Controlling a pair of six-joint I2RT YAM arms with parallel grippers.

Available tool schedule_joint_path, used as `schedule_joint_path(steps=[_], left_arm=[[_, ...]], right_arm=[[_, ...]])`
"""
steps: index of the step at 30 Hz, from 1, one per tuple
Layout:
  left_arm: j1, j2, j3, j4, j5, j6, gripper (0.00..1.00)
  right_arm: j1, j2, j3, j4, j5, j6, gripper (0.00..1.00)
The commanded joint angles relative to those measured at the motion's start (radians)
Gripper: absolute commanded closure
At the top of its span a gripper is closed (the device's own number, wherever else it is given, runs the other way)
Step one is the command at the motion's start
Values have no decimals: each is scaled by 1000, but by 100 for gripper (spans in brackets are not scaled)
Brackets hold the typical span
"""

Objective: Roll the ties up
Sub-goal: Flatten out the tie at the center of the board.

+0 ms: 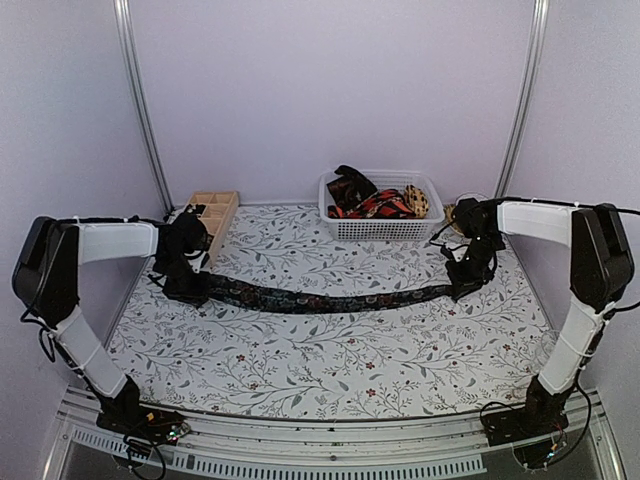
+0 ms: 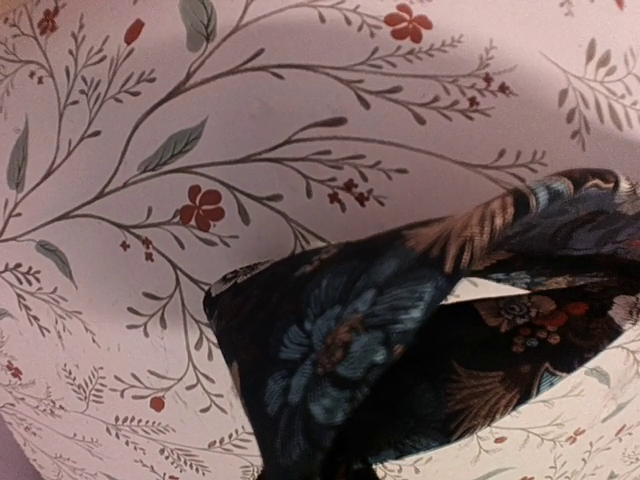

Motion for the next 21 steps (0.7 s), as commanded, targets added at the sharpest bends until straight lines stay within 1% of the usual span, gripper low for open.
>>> schedule_joint_path(steps=[1,4,6,11,13,17,19,21], left_arm=[[38,86,35,69,42,61,100],[45,132,46,86,19,74,100],[53,160,55,95,21,84,100],[73,191,63,117,10,97,100],[80,199,64,119,8,103,99],[86,215,71,118,14,107,93],[86,217,72,118,19,107,86],[86,219,77,113,18,107,79]], right_arm=[[-9,139,60,-27,20,-6,87],[-12,164,90,-34,56,-1,78],[-23,172,105,-37,67,0,75],[-26,175,143,-42,72,0,53],[-26,166,147,-33,73,4,50],[-26,153,130,-4,41,9,44],[-27,135,98,36,22,26,40],[-26,118,66,72,6,44,38]])
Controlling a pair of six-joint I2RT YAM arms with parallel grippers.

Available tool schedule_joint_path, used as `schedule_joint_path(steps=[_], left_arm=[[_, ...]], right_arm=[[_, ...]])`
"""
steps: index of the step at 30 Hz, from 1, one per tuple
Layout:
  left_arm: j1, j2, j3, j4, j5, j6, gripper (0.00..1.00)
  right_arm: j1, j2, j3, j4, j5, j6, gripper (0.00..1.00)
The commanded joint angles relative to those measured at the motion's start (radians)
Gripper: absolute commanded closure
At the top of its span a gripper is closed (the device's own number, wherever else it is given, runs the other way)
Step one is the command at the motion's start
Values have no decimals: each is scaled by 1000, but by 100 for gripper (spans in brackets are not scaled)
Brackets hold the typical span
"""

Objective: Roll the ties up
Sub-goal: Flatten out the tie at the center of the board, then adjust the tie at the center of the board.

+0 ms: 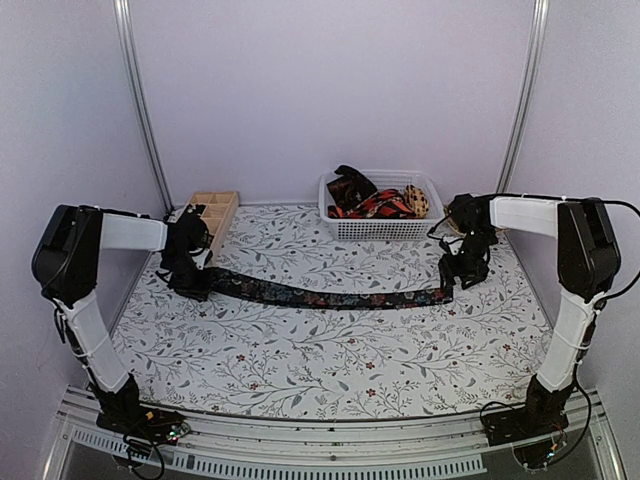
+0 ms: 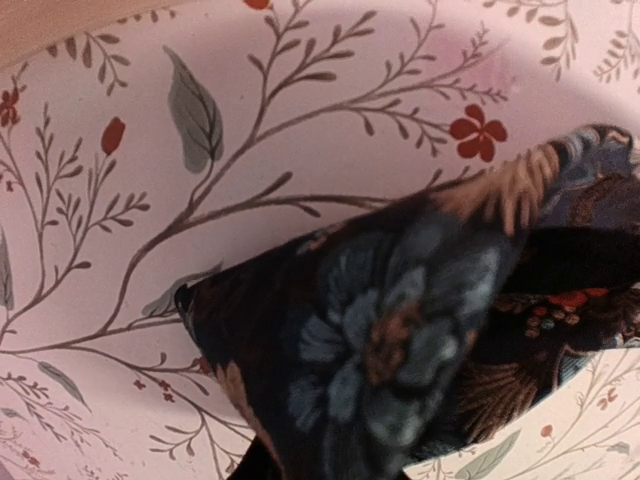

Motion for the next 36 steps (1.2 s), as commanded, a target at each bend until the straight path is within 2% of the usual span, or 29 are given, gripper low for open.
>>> schedule_joint_path(steps=[1,6,11,14,18,21,24,28,36], left_arm=[[14,36,2,2,2,6,77],[16,16,7,2,15,3,70],[17,-21,12,-4,10,0,53],[16,-66,14,-5,8,-6,38],[14,-111,37,-19,-28,-19,22],[12,-136,42,-12,-77,-34,13],[11,-135,41,-7,-100,-35,12],[9,-115,26,-1,-75,-24,19],[-59,-118,-39,41,-13,-47,18]], right_arm=[[-5,-9,-68,82,-39,41,38],[-4,-22,-97,131,-63,70,43],[-4,-17,-96,141,-48,74,59],[-5,-21,-89,132,-19,74,70],[-5,-16,-76,100,31,69,76],[-5,-14,-69,76,113,68,78],[-5,-23,-65,69,158,67,78],[-7,-38,-57,71,138,70,76],[-8,-78,-37,74,99,82,61]])
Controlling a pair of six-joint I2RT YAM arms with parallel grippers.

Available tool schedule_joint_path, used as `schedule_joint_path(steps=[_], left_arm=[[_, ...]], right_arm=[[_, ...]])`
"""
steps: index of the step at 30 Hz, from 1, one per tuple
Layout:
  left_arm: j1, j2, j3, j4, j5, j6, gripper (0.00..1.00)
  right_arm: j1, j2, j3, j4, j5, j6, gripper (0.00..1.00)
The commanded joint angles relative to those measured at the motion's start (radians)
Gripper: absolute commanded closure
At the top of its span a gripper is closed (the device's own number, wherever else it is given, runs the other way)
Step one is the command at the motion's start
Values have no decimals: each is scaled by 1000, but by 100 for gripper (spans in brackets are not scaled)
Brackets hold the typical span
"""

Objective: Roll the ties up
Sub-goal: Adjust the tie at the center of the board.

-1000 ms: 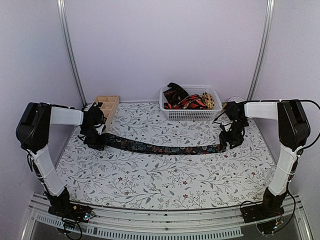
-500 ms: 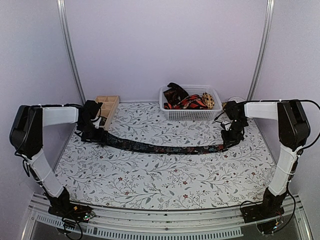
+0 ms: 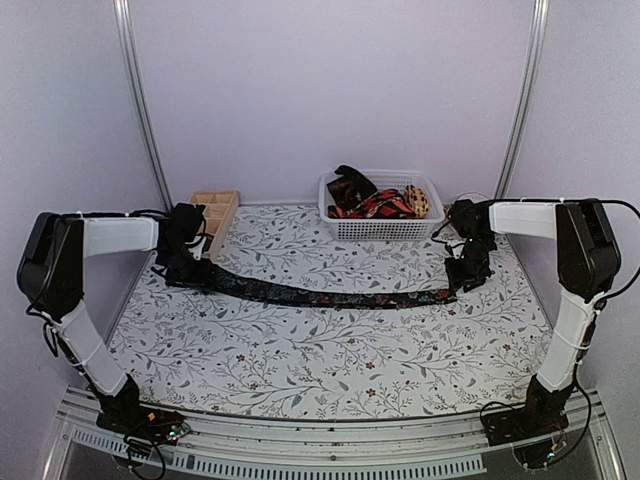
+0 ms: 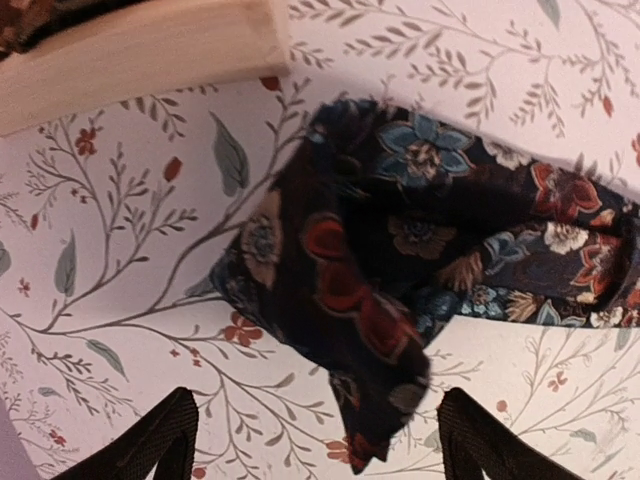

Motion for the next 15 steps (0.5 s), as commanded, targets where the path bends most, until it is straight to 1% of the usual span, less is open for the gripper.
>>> schedule_joint_path(steps=[1,4,5,6,7,10,13,14,15], left_arm=[[-39,19,-33,28,38,-17,19],[-41,46,-35,26,31,-15,25],[-41,52,-33,27,20,-14,28],[-41,56,-32,26,5,-14,34],[-41,60,-29,26,-7,-15,41],[-41,67,-10,17,-34,-14,67],[-42,63,9,7,-25,-8,97],[-44,57,16,3,-23,-6,100],[-49,49,21,-2,-17,-1,100]], right_arm=[[-6,-85,35,-8,-13,11,59],[-7,-119,56,-13,-18,16,54],[-5,-131,65,-15,-21,17,52],[-5,-145,74,-14,-28,17,51],[-5,-159,81,-13,-38,19,50],[4,-198,106,-8,-66,14,49],[29,-234,133,4,-99,1,47],[41,-243,143,9,-111,-10,46],[58,-251,153,17,-119,-20,45]])
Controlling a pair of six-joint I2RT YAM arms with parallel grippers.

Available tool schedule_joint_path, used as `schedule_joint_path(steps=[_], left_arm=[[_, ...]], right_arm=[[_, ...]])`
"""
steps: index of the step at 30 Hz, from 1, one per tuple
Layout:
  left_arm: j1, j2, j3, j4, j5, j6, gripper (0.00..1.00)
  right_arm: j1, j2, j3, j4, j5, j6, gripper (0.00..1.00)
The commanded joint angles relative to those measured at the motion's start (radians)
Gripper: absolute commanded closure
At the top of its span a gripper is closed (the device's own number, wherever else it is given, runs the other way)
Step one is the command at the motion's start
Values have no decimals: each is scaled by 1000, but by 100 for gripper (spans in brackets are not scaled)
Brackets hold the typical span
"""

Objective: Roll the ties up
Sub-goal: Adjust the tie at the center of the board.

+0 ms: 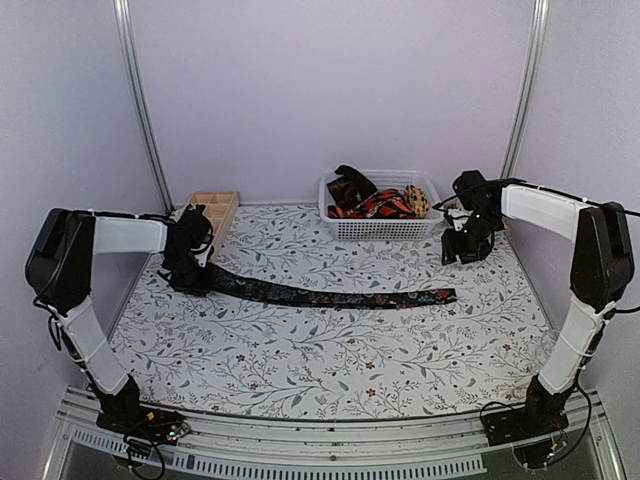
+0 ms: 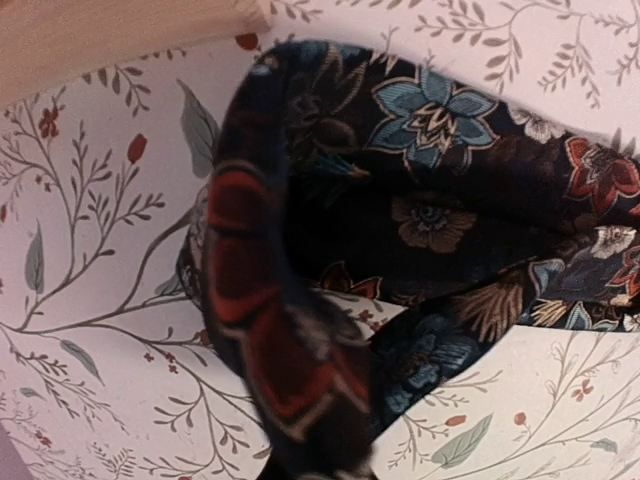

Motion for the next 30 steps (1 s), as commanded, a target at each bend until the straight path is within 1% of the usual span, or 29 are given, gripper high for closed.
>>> schedule_joint_path(steps=[1,6,12,17,18,20,22,24,26,30], left_arm=[[-20,-19,46,-10,3,18,100],[-63,-84,77,-53,33,64,100],[-78,-180,96,-136,125,44,100],[-116,-287,104,-236,125,-31,100],[-121,-313,106,-250,137,-43,100],[-121,-368,106,-246,214,-44,100],[-100,-401,101,-233,247,-34,100],[-33,-369,115,-270,238,-6,100],[6,-315,121,-303,226,19,100],[61,-234,110,-290,217,43,100]], right_arm=[[63,-175,66,32,-57,-40,44],[156,-204,87,90,-88,-128,37],[162,-209,97,107,-152,-129,33],[173,-182,87,112,-197,-130,32],[176,-176,79,113,-192,-130,32],[177,-155,65,109,-152,-130,32],[177,-123,62,85,-85,-130,32],[178,-79,64,50,-7,-121,31],[174,-52,55,31,54,-98,28],[145,-46,-5,52,88,-49,27]])
